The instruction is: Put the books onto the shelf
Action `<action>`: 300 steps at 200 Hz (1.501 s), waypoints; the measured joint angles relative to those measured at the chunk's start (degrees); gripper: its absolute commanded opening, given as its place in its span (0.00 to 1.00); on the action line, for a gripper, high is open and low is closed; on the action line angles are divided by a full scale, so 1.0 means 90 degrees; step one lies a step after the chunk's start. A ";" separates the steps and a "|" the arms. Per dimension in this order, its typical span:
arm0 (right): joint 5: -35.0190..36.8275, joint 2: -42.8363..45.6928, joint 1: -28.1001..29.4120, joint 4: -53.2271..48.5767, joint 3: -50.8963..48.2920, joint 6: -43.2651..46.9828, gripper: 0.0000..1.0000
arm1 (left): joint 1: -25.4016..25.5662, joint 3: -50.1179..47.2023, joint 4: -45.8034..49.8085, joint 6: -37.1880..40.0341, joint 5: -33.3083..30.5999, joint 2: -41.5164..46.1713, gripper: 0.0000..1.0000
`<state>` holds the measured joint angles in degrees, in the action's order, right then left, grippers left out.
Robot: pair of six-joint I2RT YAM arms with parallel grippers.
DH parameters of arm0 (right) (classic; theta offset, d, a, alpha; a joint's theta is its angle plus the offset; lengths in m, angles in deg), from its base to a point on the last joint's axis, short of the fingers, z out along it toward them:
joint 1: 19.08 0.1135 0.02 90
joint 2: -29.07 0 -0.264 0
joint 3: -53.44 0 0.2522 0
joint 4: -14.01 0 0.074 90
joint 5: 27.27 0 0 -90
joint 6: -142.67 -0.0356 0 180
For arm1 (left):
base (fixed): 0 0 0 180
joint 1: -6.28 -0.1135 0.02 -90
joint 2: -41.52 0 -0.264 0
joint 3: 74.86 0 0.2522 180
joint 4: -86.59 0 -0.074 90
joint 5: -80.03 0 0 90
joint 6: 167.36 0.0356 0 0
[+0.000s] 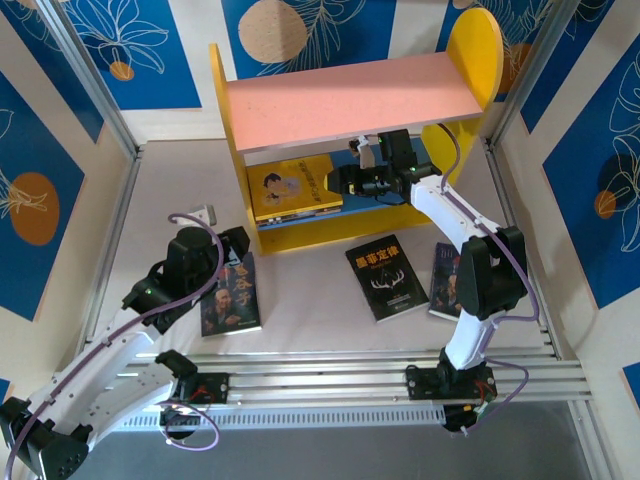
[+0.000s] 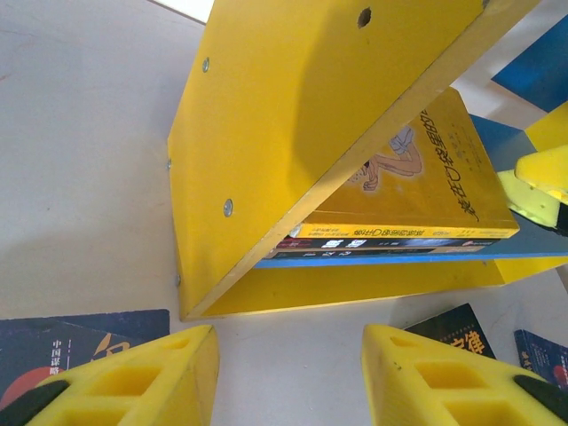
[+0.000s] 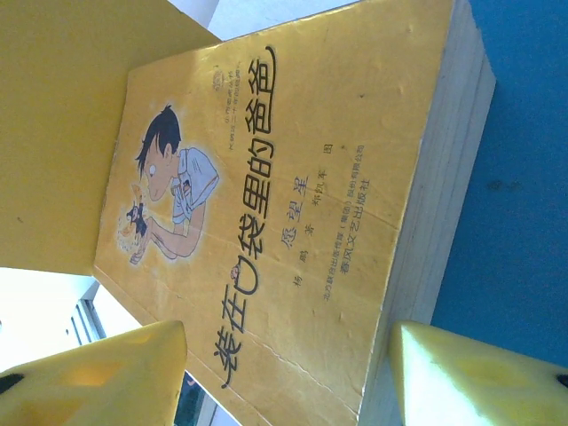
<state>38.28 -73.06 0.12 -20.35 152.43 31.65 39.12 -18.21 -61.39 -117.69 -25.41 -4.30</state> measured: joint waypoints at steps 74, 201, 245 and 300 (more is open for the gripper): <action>-0.0015 0.0000 0.0046 -0.0002 0.0000 0.0019 0.62 | -0.0002 -0.0002 0.0000 -0.0002 0.0000 0.0002 0.47; 0.0032 0.0070 0.0075 -0.0090 0.0000 0.0119 0.62 | -0.0012 -0.0012 0.0002 -0.0002 0.0024 0.0080 0.47; 0.0058 0.0070 0.0075 -0.0104 0.0000 0.0136 0.62 | -0.0012 -0.0024 0.0005 0.0000 0.0039 0.0083 0.48; 0.0158 0.0141 -0.0007 -0.0172 -0.0039 0.0134 0.63 | -0.0012 -0.0039 0.0090 0.0051 0.0039 0.0032 0.48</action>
<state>39.71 -71.79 0.05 -21.90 152.08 32.86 39.01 -18.56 -60.58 -117.24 -25.06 -4.02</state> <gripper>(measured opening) 0.626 0.478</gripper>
